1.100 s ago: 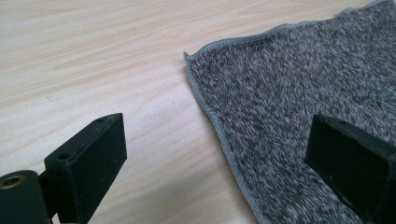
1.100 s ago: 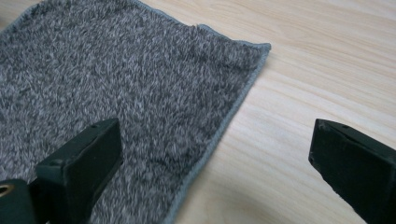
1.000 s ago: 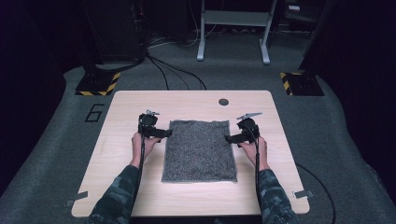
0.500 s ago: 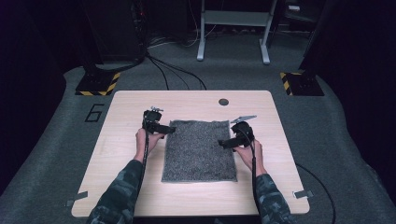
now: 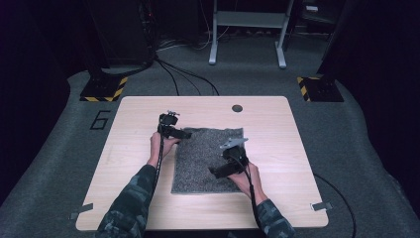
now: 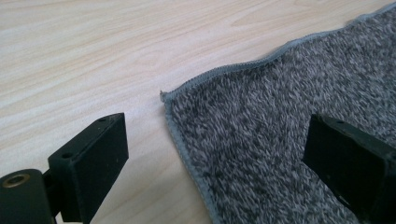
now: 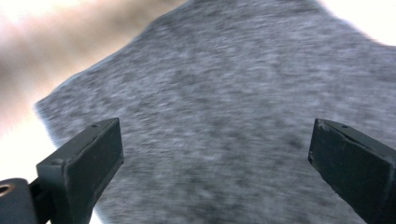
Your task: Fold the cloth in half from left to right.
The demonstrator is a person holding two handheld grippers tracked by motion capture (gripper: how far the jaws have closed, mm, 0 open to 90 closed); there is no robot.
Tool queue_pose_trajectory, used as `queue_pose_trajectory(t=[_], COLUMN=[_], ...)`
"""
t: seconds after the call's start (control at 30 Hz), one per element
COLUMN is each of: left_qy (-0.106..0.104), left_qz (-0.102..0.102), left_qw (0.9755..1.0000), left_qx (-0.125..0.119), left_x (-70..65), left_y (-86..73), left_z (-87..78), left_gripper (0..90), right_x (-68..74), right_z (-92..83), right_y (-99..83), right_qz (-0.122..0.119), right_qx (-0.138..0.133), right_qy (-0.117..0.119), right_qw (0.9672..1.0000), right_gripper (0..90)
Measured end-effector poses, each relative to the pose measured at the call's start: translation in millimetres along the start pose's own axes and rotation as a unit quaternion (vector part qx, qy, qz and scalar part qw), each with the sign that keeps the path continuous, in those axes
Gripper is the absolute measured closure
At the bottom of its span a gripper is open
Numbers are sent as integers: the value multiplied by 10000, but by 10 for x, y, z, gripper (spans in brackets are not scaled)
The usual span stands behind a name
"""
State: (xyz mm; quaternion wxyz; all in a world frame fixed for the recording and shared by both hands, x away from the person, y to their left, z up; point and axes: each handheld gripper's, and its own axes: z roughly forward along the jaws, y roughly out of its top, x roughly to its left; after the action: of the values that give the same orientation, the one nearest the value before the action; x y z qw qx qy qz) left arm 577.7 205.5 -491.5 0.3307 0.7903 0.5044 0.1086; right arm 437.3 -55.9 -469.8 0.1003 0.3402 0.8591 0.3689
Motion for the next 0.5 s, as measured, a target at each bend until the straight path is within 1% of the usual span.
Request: queue_pose_trajectory(t=[0.07, 0.1, 0.13, 0.23, 0.27, 0.3, 0.33, 0.37, 0.43, 0.47, 0.5], left_qy=[9, 30, 29, 19, 25, 32, 23, 56, 51, 61, 59], left_qz=[-15, 8, 69, 21, 4, 29, -12, 17, -2, -48, -17], left_qw=[10000, 10000, 10000, 10000, 10000, 10000, 10000, 9999, 9999, 9999, 9999], left_qx=[13, -10, 18, 47, 51, 64, 70, 94, 90, 95, 130], left_x=[-11, -17, -14, -14, -10, -2, -2, 5, 15, 20, 33], left_y=[19, 32, 43, 61, 66, 72, 73, 77, 79, 79, 80], left_z=[29, 52, 65, 103, 112, 118, 128, 134, 148, 161, 169], left_gripper=[75, 77, 87, 95, 104, 106, 110, 119, 134, 140, 149], right_x=[121, 148, 216, 332, 357, 397, 442, 495, 573, 618, 668], right_z=[49, 61, 105, 199, 220, 245, 274, 305, 348, 375, 410], right_y=[-2, -6, -9, -12, -10, -10, -8, -1, 11, 20, 31], right_qz=[-102, -99, -177, -315, -339, -356, -332, -388, -446, -504, -564], right_qx=[10, 10, 39, 97, 107, 115, 129, 163, 210, 218, 244], right_qy=[76, 108, 167, 248, 298, 309, 361, 391, 447, 443, 493], right_qw=[9999, 9999, 9997, 9992, 9989, 9988, 9987, 9984, 9978, 9975, 9969], right_gripper=[30, 30, 31, 33, 34, 35, 37, 37, 42, 45, 56])
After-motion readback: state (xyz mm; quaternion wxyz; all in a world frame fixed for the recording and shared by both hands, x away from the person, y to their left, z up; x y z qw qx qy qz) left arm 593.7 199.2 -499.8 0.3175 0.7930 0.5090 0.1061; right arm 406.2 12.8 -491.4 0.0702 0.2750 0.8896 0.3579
